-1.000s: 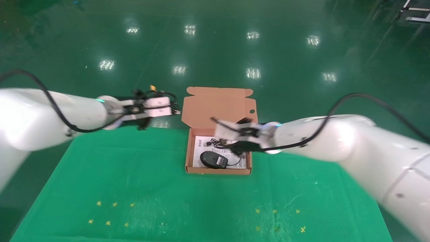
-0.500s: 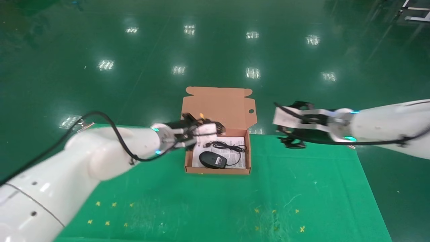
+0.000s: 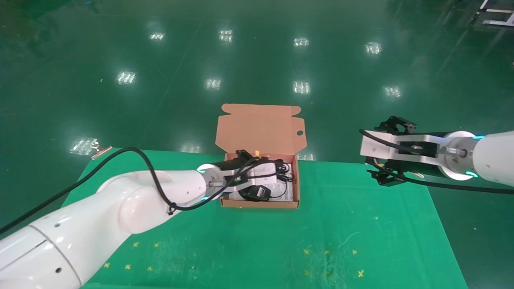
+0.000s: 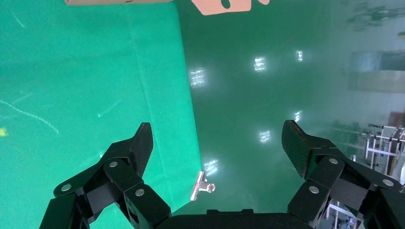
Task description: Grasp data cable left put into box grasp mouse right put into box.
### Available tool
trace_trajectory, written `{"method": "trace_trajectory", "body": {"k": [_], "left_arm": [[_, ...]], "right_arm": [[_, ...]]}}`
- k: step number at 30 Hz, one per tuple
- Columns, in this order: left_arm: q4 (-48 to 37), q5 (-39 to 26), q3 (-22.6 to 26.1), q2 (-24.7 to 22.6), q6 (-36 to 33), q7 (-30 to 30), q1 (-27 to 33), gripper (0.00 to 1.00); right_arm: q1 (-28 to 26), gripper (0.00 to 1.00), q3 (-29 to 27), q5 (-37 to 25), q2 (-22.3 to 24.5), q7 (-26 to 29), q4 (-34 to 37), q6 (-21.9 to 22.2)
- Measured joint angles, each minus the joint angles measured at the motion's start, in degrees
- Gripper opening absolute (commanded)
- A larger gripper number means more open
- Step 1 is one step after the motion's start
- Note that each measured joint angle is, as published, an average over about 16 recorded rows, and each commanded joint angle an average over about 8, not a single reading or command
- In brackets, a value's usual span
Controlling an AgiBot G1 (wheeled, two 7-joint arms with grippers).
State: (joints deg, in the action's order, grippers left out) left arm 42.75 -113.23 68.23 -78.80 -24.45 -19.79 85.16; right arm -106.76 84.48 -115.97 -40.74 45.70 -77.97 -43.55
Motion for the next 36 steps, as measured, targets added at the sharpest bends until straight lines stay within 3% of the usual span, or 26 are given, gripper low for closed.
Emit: {"method": "trace_trajectory", "body": {"k": [7,25,36], "left_arm": [[0.0,2.7,2.6,0.0,1.6,-0.2,0.5,1.0],[2.0,3.5,2.0,2.4,2.3,-2.1,2.3,1.0],[2.6,6.3,-1.8,4.7,1.3,-4.6,5.0,1.0]], "right_arm": [[-0.2,1.0,0.1,0.0,0.7,-0.1,-0.5,-0.6],[-1.8,1.0,-0.1,0.4,-0.2,-2.4,1.4,-0.7],[-4.1,1.0,-2.2,0.9,-0.5,-6.7,1.4,-4.7]]}}
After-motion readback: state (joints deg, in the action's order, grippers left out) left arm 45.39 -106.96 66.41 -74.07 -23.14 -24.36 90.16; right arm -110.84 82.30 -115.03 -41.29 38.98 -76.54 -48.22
